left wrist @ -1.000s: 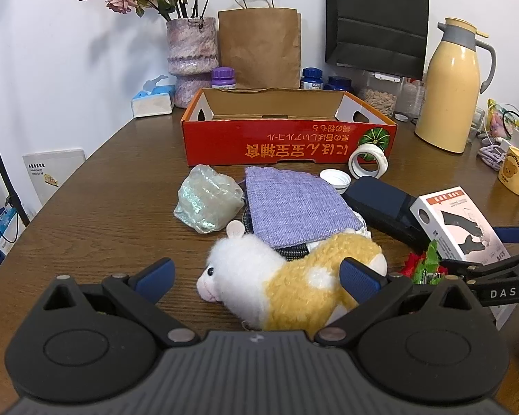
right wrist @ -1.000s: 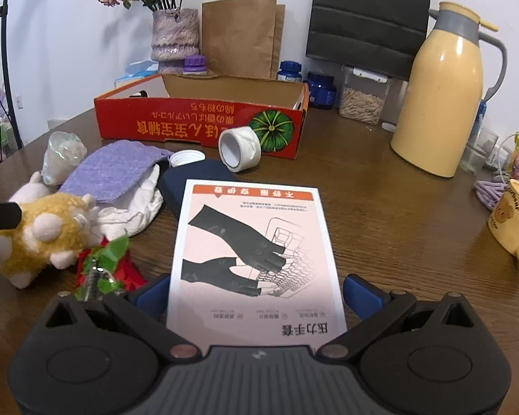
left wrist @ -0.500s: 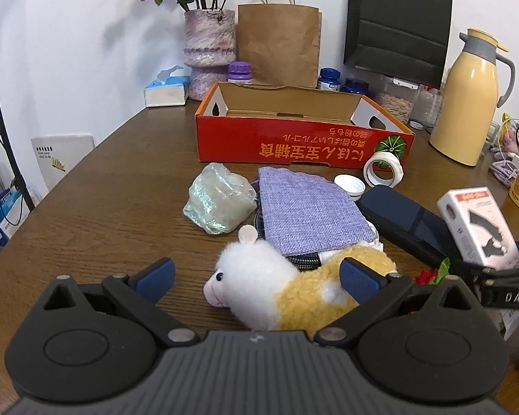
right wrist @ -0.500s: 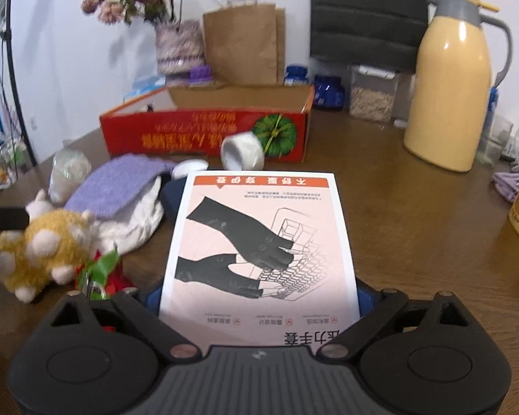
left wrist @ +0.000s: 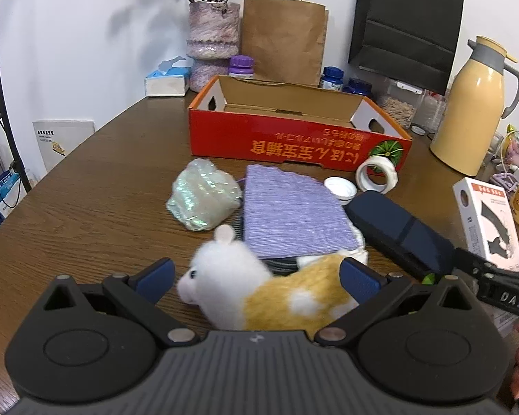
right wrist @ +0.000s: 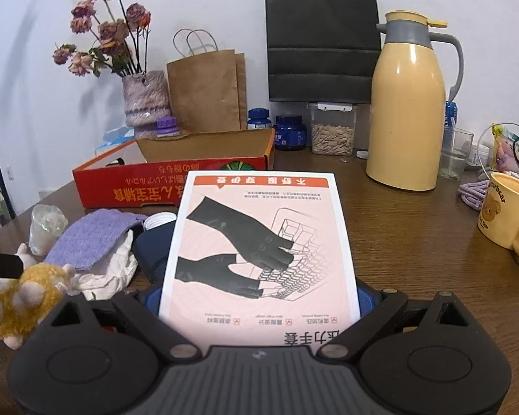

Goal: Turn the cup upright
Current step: 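Grasp the white-and-yellow plush sheep with the left tool while the right tool holds the booklet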

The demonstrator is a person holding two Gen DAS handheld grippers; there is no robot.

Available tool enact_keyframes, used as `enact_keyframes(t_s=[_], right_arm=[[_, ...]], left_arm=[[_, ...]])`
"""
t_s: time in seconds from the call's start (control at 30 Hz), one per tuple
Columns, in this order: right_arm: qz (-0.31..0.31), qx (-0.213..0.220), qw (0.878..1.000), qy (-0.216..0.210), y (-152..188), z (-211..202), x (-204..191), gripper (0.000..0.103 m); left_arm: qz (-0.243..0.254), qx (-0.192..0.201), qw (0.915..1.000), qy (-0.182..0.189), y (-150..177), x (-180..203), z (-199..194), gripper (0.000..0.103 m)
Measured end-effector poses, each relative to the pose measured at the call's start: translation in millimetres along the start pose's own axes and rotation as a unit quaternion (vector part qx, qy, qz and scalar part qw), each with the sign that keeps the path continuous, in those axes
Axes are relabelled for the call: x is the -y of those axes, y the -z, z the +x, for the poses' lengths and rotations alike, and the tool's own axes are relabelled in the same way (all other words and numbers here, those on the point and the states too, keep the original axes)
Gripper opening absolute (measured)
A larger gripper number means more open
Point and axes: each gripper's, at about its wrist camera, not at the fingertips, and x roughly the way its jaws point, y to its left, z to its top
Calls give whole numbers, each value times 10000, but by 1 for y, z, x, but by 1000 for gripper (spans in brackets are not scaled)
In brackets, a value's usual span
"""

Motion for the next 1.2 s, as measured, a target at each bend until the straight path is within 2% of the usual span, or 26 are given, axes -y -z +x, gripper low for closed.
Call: enact_keyframes(t_s=[0.27,0.5,0.83,1.2], right_arm=[[-28,161,9999,-25,5,-7,0,96],[-18,257,9997,-10,7,-12,2,96],[-26,362,9993,-93,12,-19,3,96],[115,465,9985,-249,15,-24,9,96]], left_arm=[[-387,22,9989,-247,2,29,-6,103],[-616,-56,9955,-725,4,47,-1,103],[-722,-164,9868,-1438,8,63,13,103],[-760,-139,9810,-1782,13,69,27,103]])
